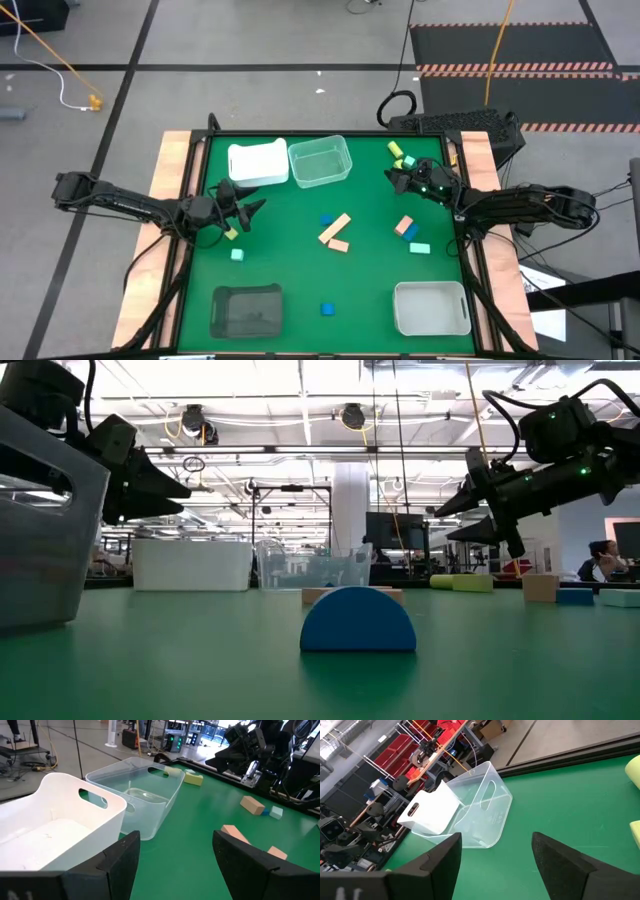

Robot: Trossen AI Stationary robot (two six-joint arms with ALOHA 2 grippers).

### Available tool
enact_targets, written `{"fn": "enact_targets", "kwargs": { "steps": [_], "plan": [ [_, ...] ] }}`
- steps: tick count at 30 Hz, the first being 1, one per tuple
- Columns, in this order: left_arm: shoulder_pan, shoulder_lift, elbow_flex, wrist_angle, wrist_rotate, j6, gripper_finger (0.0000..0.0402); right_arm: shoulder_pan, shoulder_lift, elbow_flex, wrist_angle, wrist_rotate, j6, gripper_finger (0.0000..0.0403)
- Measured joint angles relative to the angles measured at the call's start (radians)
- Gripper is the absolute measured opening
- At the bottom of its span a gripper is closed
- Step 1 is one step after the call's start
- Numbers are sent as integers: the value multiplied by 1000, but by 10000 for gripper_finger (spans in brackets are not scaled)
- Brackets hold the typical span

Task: Sort & place blocks by color
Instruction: Put the bottom left white blocks into the white bin

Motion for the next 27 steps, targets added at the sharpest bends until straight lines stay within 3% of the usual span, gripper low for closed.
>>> {"fn": "enact_targets", "kwargs": {
  "steps": [7,27],
  "plan": [
    [0,0,0,1,0,140,250,0,0,0,0,0,0,233],
    [0,0,0,112,-29,-109,250,0,0,0,0,0,0,233]
  ]
}}
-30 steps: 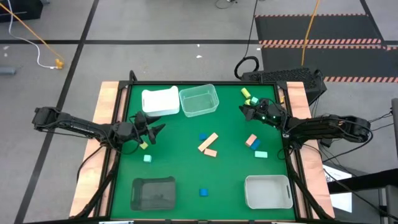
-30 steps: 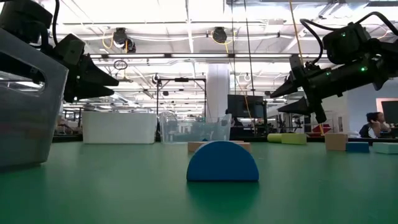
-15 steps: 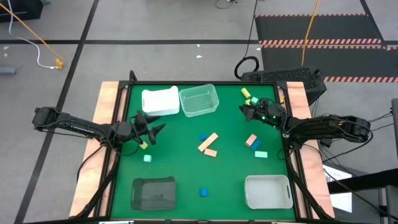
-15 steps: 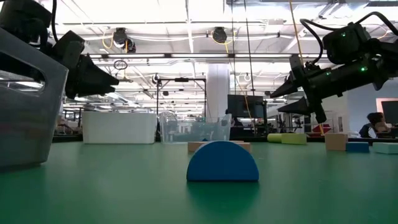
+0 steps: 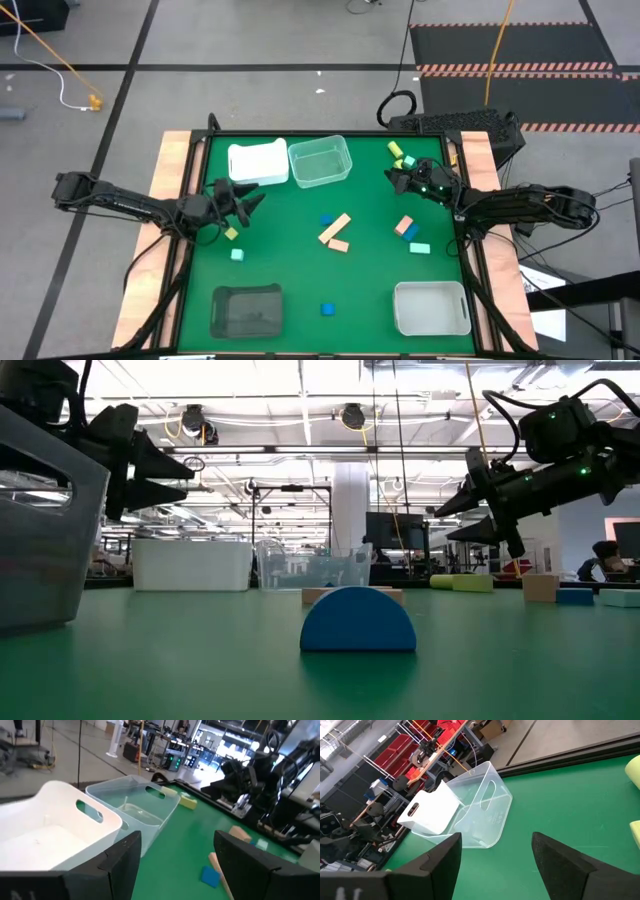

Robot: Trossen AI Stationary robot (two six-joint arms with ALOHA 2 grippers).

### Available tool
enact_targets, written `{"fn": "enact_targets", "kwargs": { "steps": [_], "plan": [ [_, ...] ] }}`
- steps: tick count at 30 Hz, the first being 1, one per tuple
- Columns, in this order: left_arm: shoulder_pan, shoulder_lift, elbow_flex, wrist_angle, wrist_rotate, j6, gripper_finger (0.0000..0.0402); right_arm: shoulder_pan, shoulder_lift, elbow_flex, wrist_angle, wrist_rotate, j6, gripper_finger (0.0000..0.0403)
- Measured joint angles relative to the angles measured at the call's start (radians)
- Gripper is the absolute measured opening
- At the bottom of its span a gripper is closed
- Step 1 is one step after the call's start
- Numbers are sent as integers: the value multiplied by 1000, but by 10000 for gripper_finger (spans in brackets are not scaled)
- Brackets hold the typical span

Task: Sort & place blocks by color
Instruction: Put the bottom left white blocks into the white bin

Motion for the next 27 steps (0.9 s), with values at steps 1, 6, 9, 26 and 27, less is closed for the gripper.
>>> {"fn": "enact_targets", "kwargs": {
  "steps": [1,6,9,26,27],
  "plan": [
    [0,0,0,1,0,-17,250,0,0,0,0,0,0,233],
    [0,0,0,69,74,-23,250,0,0,0,0,0,0,233],
    [0,0,7,145,146,-84,251,0,0,0,0,0,0,233],
    [-55,138,677,-736,325,-19,250,0,0,0,0,0,0,233],
    [-62,163,714,-787,326,-29,251,0,0,0,0,0,0,233]
  ]
}}
